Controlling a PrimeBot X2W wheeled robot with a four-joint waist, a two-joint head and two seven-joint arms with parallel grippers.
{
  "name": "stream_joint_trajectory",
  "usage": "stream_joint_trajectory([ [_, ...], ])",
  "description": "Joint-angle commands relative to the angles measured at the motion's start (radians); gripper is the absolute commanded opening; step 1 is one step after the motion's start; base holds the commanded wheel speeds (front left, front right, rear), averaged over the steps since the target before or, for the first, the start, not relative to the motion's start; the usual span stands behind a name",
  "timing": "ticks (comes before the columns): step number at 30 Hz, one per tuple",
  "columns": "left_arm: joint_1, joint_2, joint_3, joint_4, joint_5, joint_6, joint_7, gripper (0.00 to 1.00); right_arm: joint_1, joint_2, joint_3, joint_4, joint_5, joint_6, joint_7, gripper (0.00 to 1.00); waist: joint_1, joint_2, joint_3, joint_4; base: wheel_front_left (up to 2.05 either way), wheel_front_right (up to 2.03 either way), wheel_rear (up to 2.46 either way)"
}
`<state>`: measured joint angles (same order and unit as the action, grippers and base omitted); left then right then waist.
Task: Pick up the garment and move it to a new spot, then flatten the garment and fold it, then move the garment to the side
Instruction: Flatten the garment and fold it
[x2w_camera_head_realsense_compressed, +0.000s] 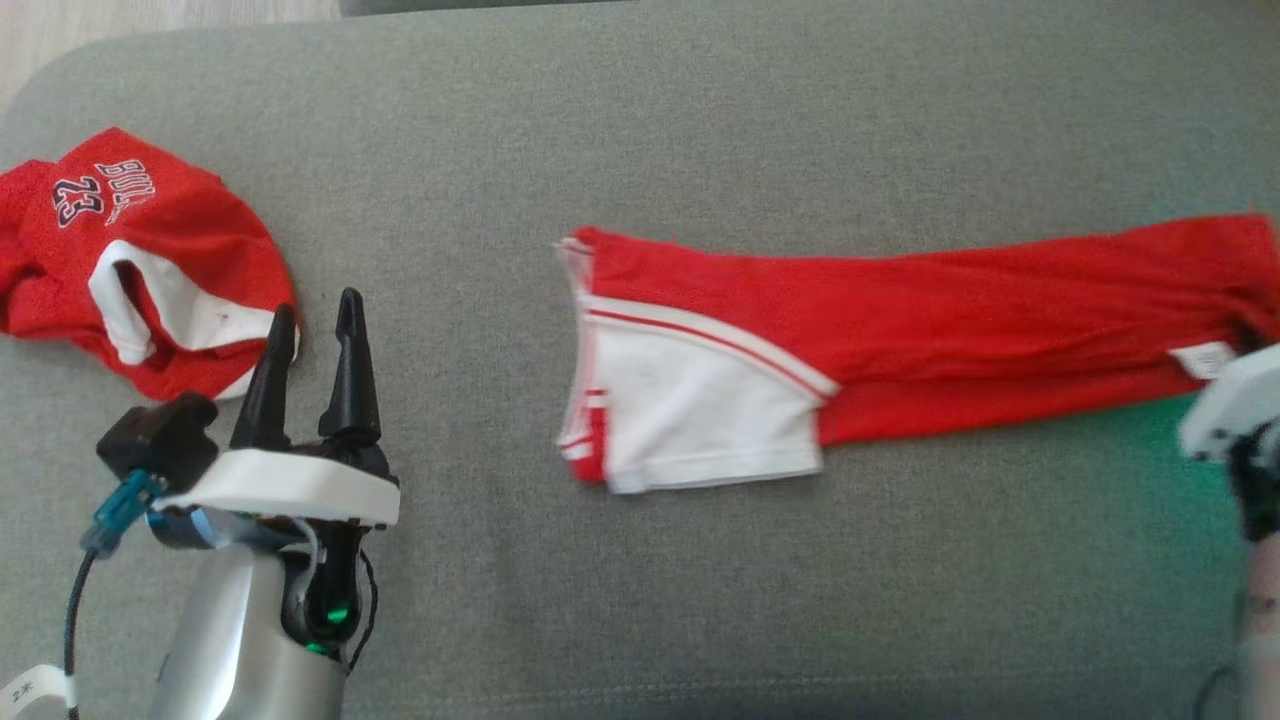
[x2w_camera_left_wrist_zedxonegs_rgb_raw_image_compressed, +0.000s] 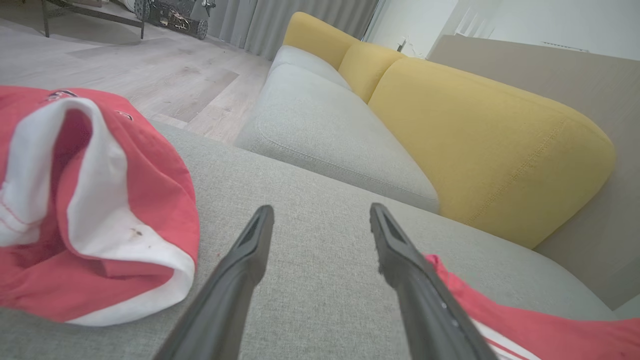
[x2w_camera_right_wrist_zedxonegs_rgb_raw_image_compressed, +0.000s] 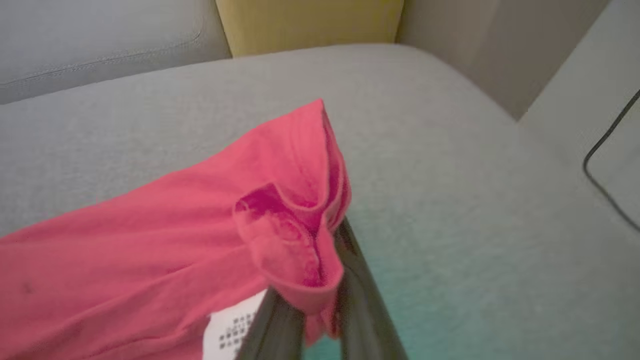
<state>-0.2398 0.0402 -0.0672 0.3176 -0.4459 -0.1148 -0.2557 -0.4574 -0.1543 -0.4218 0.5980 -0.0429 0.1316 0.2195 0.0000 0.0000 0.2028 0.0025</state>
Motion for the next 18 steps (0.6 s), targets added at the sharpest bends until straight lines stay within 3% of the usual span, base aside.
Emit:
stream_joint_trajectory([
  [1, -0.036, 0.01, 0.032, -0.029, -0.006, -0.001, -0.006, 1.0, -0.011, -0.031, 0.006, -0.043, -0.018, -0.001, -0.015, 0.0, 0.0, 0.0, -0.003, 0.0, 0.0, 0.0, 0.0],
  [5, -0.031, 0.01, 0.032, -0.029, -0.01, 0.002, -0.006, 1.0, -0.022, -0.057, -0.092, -0.075, -0.134, -0.001, -0.057, 0.0, 0.0, 0.0, -0.018, -0.002, 0.0, 0.0, 0.0],
  [8, -0.026, 0.01, 0.03, -0.028, -0.013, 0.004, -0.006, 1.0, -0.037, -0.023, -0.132, -0.091, -0.19, -0.001, -0.077, 0.0, 0.0, 0.0, -0.032, -0.004, 0.0, 0.0, 0.0],
  [13, -0.011, 0.01, 0.024, -0.026, -0.02, 0.011, -0.006, 1.0, -0.055, 0.032, -0.079, -0.087, -0.179, -0.001, -0.1, 0.0, 0.0, 0.0, -0.061, -0.011, 0.0, 0.0, 0.0],
  [18, 0.005, 0.01, 0.021, -0.026, -0.027, 0.016, -0.006, 1.0, -0.057, 0.079, 0.032, -0.106, -0.091, -0.001, -0.101, 0.0, 0.0, 0.0, -0.095, -0.017, 0.0, 0.0, 0.0],
])
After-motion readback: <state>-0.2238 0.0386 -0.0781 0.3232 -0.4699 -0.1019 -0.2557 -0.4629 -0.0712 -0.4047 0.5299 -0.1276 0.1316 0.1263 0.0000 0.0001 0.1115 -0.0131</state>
